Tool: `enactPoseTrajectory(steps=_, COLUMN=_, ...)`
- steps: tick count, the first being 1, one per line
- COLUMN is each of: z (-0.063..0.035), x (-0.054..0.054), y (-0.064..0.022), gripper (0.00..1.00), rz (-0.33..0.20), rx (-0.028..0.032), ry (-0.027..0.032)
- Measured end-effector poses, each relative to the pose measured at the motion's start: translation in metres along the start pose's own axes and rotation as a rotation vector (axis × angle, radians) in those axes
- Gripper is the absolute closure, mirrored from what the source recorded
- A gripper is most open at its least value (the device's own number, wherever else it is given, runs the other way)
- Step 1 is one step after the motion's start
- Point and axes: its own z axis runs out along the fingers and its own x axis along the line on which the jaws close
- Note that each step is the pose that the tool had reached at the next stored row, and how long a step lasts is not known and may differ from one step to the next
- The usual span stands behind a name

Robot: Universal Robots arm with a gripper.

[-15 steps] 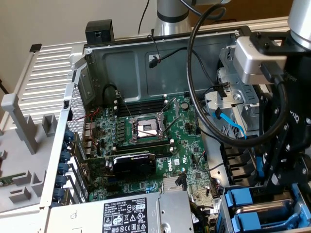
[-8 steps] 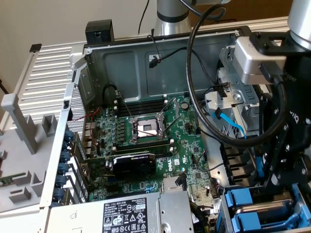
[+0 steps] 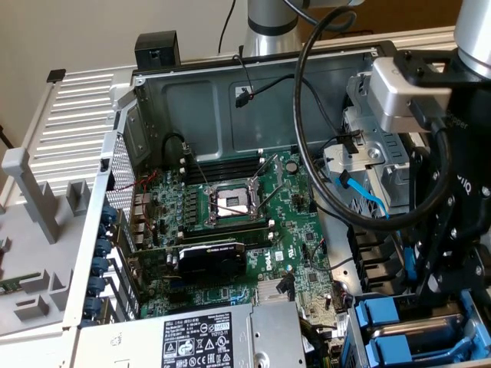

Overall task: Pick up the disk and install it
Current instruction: 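Insert the second disk wire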

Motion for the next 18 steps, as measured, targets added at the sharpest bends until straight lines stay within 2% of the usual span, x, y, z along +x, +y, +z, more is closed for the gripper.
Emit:
enactPoseTrajectory(steps=10, z=-0.0006, x=-0.0002, y=-0.0005, gripper=0.83, rz=0.0, rx=0.0001, ry=-0.0003)
enactPoseTrajectory(steps=18, z=-0.001, x=-0.0002, y=-0.0005, gripper=0.83, rz=0.001, rx=0.0004, ry=0.0053)
